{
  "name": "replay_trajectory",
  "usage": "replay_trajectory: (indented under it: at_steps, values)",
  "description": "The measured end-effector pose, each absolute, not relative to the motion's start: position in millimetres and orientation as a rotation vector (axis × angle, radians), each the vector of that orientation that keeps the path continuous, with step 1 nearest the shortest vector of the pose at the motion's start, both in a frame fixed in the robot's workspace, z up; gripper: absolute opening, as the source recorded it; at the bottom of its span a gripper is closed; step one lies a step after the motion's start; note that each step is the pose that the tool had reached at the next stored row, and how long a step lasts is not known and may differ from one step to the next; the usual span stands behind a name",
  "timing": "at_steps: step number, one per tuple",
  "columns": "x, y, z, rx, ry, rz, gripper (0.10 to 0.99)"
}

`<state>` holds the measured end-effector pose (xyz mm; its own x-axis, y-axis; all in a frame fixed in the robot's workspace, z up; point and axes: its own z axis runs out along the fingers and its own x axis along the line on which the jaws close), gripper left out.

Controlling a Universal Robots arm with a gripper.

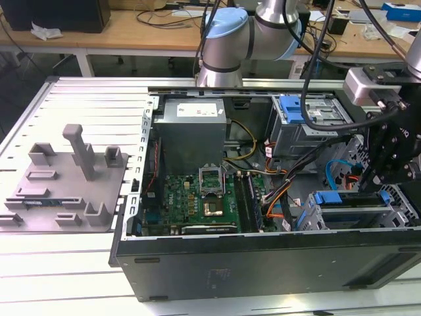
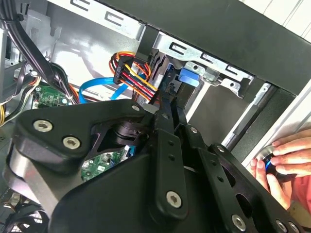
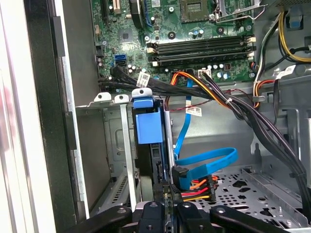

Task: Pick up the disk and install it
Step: 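Insert the first disk wire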

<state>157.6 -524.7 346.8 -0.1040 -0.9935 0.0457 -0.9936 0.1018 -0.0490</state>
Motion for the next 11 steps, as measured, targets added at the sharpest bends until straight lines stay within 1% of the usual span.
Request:
replay_trajectory:
  at_steps: [11]
  values:
    - [157.6, -525.6, 345.4, 2.102, -2.331, 0.105, 0.169]
